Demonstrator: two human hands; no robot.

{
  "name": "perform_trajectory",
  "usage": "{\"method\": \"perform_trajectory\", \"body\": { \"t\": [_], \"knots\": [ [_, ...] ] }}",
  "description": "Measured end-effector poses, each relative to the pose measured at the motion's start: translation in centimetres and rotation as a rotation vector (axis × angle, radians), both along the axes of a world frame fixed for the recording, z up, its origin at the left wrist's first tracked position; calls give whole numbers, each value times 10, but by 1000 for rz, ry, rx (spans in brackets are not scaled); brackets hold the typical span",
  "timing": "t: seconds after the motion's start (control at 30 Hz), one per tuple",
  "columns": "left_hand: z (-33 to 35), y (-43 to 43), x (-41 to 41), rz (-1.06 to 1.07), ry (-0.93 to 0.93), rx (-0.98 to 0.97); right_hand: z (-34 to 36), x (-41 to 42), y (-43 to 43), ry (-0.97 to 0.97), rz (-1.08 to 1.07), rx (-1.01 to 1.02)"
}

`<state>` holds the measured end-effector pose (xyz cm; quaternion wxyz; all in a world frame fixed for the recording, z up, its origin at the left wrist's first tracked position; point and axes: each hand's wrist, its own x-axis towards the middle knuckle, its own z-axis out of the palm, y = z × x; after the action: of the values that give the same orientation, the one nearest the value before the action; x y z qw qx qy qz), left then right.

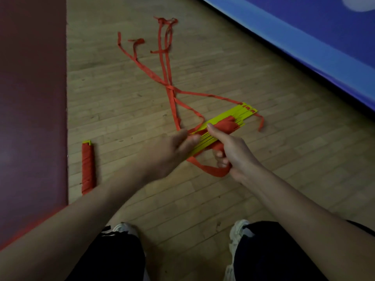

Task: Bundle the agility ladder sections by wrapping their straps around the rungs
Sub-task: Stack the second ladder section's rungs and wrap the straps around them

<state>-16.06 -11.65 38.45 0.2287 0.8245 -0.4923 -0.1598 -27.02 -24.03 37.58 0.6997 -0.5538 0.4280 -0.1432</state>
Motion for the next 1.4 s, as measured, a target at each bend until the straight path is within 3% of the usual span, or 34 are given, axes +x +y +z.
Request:
{"method": "perform_trajectory", "body": {
  "t": [0.07,0.13,0.27,0.53,0.63,0.83,1.07,1.23,1.4],
  "knots": [
    [2,0,16,-18,297,-167,4,-2,-1,-79,8,16],
    [2,1,31,-45,474,-201,6,-3,-1,-145,33,47],
    [5,9,53,-47,855,-14,4,-5,1,-211,83,81],
    [-22,9,48,-41,1244,299,-3,-3,-3,-253,112,124],
    [-22,12,47,-63,1282,377,-5,-8,-2,-244,162,150],
    [-13,10,43,37,1200,319,-3,-11,-10,-149,270,49],
    [-8,5,37,78,1108,317,-12,-7,-12,-148,214,17],
    [-5,3,41,123,1299,328,-13,-7,-11,-210,192,6],
    [0,2,36,190,1269,354,-13,-8,-9,-223,194,-10]
  ]
}}
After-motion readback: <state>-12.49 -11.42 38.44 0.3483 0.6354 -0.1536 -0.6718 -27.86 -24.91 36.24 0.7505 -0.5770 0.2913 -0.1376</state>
